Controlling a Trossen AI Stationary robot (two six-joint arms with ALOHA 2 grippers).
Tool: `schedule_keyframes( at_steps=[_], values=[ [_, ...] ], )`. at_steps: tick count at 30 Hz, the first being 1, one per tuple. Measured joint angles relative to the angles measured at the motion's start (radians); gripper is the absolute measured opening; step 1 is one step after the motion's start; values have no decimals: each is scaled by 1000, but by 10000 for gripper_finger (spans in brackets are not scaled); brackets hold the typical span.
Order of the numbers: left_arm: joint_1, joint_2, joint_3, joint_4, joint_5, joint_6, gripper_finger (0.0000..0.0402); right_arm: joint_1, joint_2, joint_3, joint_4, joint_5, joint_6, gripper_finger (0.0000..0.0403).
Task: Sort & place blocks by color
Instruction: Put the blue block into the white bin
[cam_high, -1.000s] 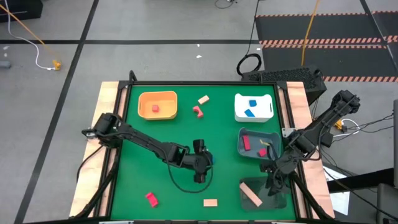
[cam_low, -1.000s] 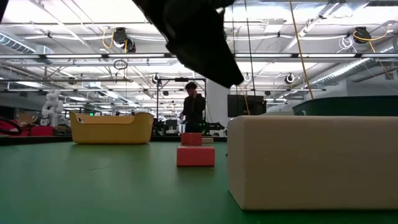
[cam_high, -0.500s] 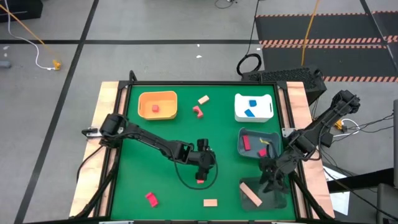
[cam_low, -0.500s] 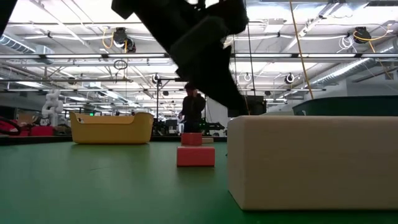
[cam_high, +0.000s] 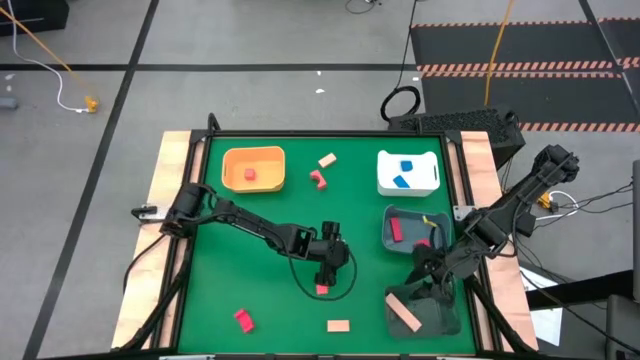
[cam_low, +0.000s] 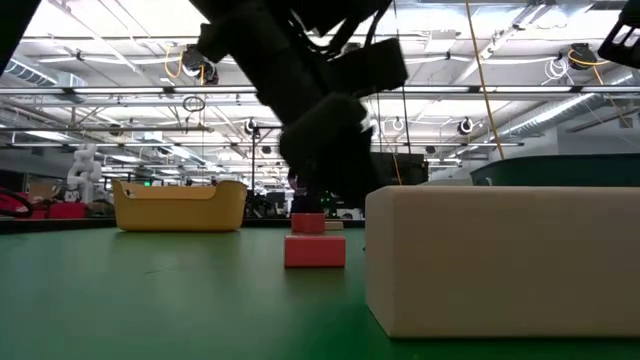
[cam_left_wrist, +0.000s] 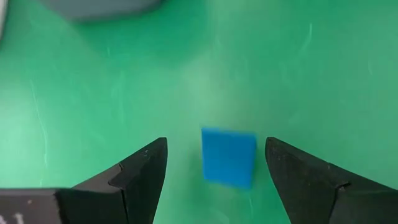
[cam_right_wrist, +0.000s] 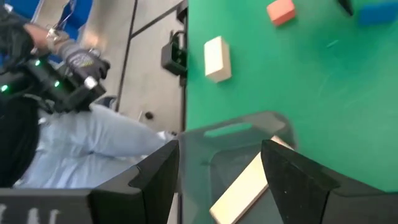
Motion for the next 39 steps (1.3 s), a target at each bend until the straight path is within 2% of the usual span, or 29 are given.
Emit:
schedule_keyframes(
  at_steps=[4,16,20,25,26,33,39],
  values=[
    [13,19,-1,1,2,15,273,0,0,0,-1,42,5,217],
    [30,41,2,5,45,32,271,0,0,0,-2,45,6,217],
    [30,41,2,4,60,35,234,0,0,0,-2,45,6,217],
    [30,42,2,-1,98,21,138,0,0,0,-2,45,6,217],
    [30,41,2,0,99,11,129,0,0,0,-2,45,6,217],
    [30,18,1,-20,101,-85,129,-2,0,0,-2,46,76,217],
    [33,-45,12,-10,102,-90,129,-46,-2,0,-9,45,81,217]
  ],
)
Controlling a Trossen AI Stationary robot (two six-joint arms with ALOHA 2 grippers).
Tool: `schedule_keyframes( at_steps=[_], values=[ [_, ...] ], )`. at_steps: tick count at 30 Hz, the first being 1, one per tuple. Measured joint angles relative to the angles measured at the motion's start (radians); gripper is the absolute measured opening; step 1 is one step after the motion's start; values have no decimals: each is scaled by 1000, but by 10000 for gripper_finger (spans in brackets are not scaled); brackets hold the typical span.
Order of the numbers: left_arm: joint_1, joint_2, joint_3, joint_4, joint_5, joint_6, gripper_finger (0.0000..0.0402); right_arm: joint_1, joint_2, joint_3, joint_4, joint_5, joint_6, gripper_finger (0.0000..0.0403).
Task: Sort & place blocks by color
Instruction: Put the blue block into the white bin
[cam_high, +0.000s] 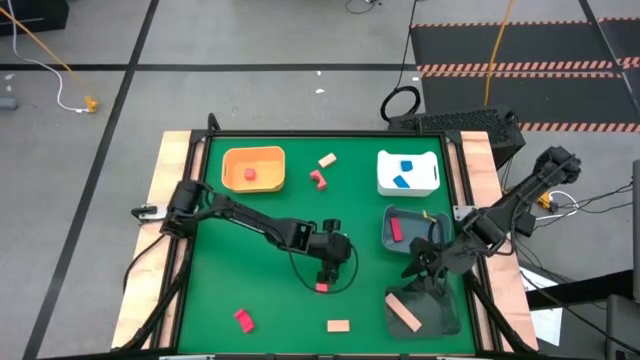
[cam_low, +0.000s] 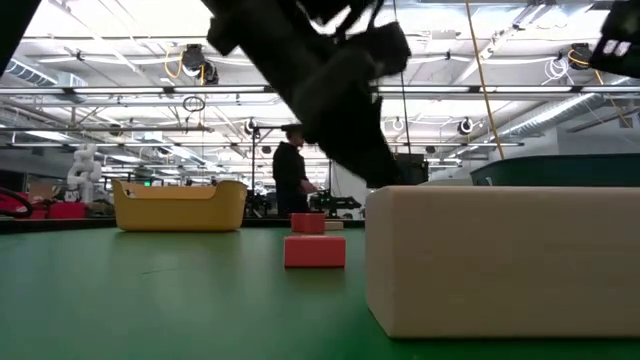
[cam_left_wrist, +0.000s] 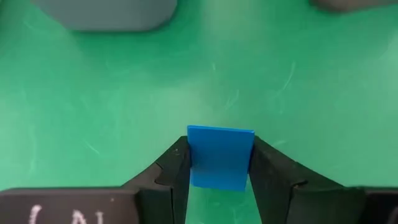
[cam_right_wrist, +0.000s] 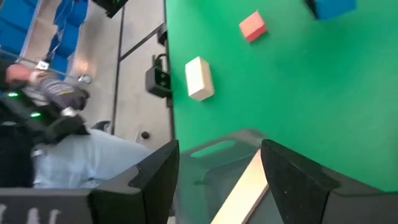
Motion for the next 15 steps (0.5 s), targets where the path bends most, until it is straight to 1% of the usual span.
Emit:
schedule_keyframes(
  at_steps=[1,4,5,7,8,10,12,15],
  values=[
    [3,-15,-1,-6,3,-2,129,-13,-1,0,-1,8,-16,217],
    [23,-67,-1,53,34,-25,129,-55,-7,-1,1,62,-85,217],
    [31,-86,-1,62,54,-46,129,-70,-9,-1,6,78,-114,217],
    [49,-114,2,137,99,-107,129,-104,-14,-1,31,106,-181,217],
    [57,-134,1,139,114,-141,129,-117,-15,-1,43,118,-216,217],
    [69,-157,-1,179,137,-196,129,-152,-16,-1,113,128,-259,217],
    [72,-182,1,195,142,-211,129,-187,-16,-1,181,122,-253,217],
    [61,-203,1,226,142,-178,129,-234,-17,1,272,119,-129,219]
  ],
)
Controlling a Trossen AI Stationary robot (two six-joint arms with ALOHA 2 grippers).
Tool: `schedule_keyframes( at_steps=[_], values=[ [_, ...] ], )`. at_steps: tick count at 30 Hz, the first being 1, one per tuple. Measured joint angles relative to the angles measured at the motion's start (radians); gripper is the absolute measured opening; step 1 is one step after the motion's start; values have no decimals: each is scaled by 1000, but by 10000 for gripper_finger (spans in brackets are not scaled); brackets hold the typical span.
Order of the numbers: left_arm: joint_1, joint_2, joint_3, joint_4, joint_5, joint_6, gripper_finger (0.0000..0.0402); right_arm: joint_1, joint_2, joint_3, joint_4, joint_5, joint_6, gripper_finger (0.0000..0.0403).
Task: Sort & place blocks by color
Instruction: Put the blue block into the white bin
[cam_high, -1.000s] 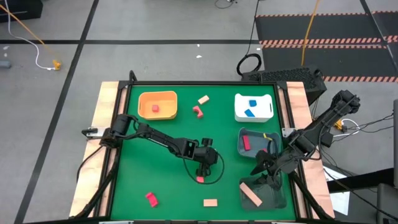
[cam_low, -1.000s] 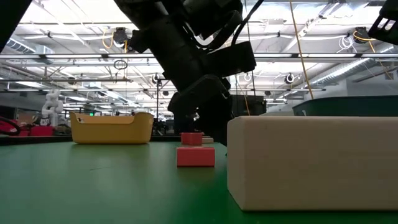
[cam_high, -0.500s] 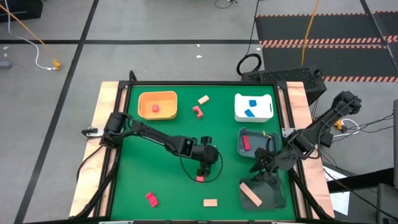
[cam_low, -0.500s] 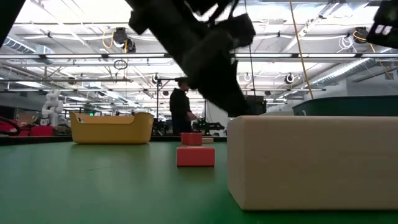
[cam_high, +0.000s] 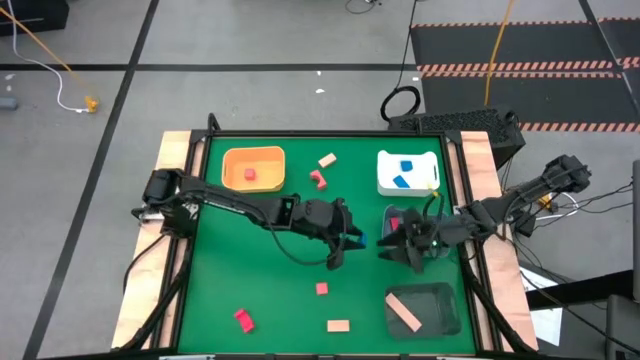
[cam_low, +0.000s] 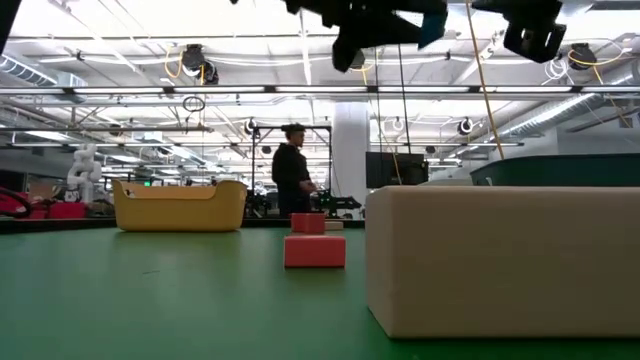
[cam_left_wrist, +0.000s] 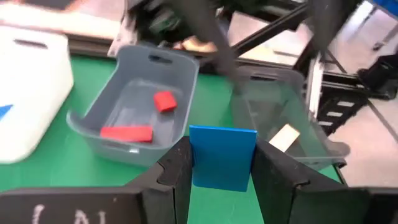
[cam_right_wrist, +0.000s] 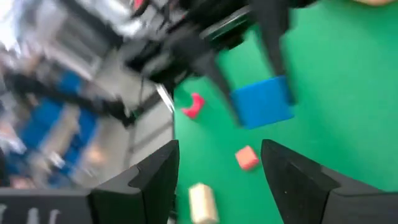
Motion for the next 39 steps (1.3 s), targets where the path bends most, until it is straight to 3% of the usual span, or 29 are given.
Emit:
schedule_keyframes(
  at_steps=[5,11,19,25,34,39],
  values=[
    [-36,-7,-1,1,-87,104,129,-61,0,-1,18,-77,250,239],
    [-59,-7,-1,5,-196,140,129,-101,1,-1,22,-130,403,275],
    [-57,-7,-1,52,-209,142,129,-148,31,-1,22,-130,544,299],
    [-57,-7,-1,40,-214,131,129,-181,84,-1,34,-133,593,296],
    [-52,-7,-1,25,-238,142,129,-240,169,-2,223,-132,553,295],
    [-52,-7,-1,23,-274,153,129,-258,216,-2,270,-206,566,293]
  ],
)
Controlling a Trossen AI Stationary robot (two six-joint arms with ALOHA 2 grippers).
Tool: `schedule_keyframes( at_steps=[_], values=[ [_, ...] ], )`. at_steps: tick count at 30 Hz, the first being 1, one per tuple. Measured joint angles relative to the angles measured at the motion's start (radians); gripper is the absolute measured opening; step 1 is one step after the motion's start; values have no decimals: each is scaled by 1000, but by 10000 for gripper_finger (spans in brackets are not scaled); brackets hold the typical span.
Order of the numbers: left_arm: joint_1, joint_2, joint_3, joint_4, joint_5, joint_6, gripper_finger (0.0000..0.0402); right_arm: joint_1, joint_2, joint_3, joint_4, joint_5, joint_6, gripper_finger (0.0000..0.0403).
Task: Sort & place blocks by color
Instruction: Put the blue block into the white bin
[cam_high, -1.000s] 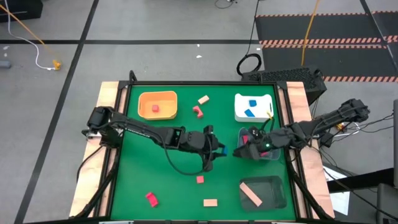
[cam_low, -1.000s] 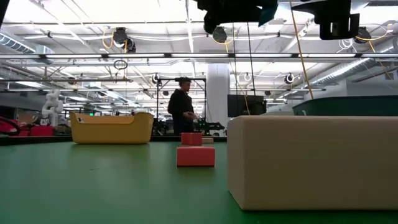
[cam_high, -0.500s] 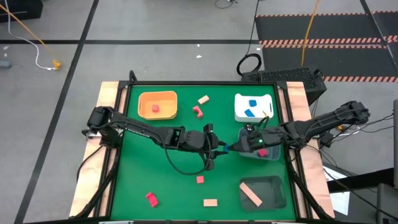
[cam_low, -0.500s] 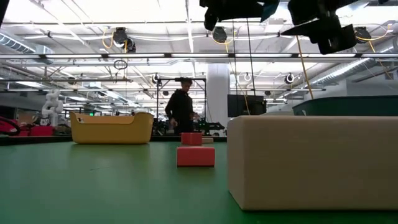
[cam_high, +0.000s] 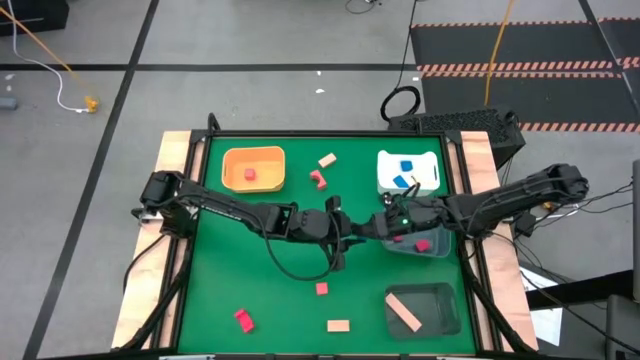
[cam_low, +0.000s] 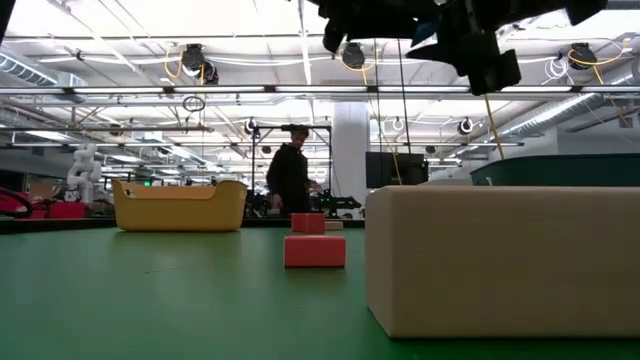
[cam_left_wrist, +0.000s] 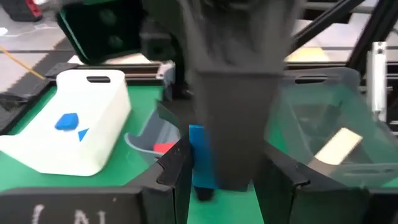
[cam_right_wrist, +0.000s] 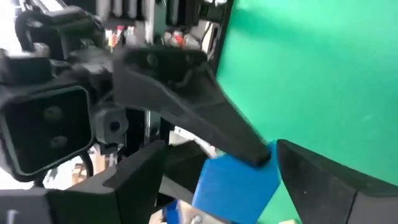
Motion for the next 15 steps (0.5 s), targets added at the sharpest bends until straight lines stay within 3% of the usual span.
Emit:
schedule_keyframes(
  at_steps=[6,15],
  values=[
    [-1,0,0,-7,-35,29,129,0,46,0,45,-29,14,256],
    [-9,0,1,-55,-46,18,129,-12,55,0,38,-46,23,126]
  ],
)
